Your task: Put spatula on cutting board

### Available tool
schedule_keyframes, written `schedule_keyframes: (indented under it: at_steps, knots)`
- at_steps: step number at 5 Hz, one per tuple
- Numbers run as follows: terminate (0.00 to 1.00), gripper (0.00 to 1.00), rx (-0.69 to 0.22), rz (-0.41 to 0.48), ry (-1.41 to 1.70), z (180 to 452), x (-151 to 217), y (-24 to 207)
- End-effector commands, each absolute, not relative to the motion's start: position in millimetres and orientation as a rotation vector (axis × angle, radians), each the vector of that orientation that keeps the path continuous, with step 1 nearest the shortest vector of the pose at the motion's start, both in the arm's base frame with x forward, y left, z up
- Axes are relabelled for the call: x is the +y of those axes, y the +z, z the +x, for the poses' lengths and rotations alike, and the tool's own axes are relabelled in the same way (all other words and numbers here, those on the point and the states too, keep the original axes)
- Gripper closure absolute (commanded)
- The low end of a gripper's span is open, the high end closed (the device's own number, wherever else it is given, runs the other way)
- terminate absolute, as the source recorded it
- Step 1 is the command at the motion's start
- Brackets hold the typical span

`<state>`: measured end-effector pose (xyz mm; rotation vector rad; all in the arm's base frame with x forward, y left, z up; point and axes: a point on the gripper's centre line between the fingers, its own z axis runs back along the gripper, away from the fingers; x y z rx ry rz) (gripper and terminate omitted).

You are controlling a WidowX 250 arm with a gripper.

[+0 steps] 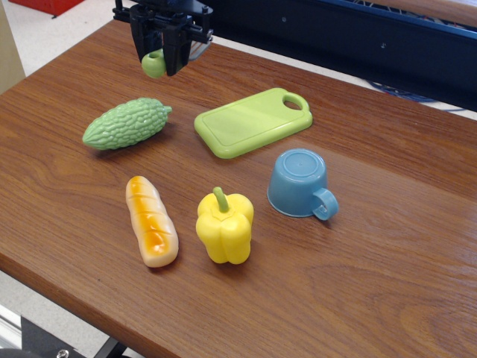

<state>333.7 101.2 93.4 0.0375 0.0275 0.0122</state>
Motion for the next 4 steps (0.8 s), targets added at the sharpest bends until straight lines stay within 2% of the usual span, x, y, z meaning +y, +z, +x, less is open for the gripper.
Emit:
schedule_keyframes:
  at_steps: [1, 3, 4]
  knots:
    - [0.0, 1.0, -0.072, 0.099, -0.102, 355.5, 74.8, 89.3]
    - [0.0, 1.0, -0.09, 0.081, -0.084, 365.6, 47.6, 68.0]
    - [0.0, 1.0, -0.108, 0.105, -0.059, 366.1, 37.3, 61.1]
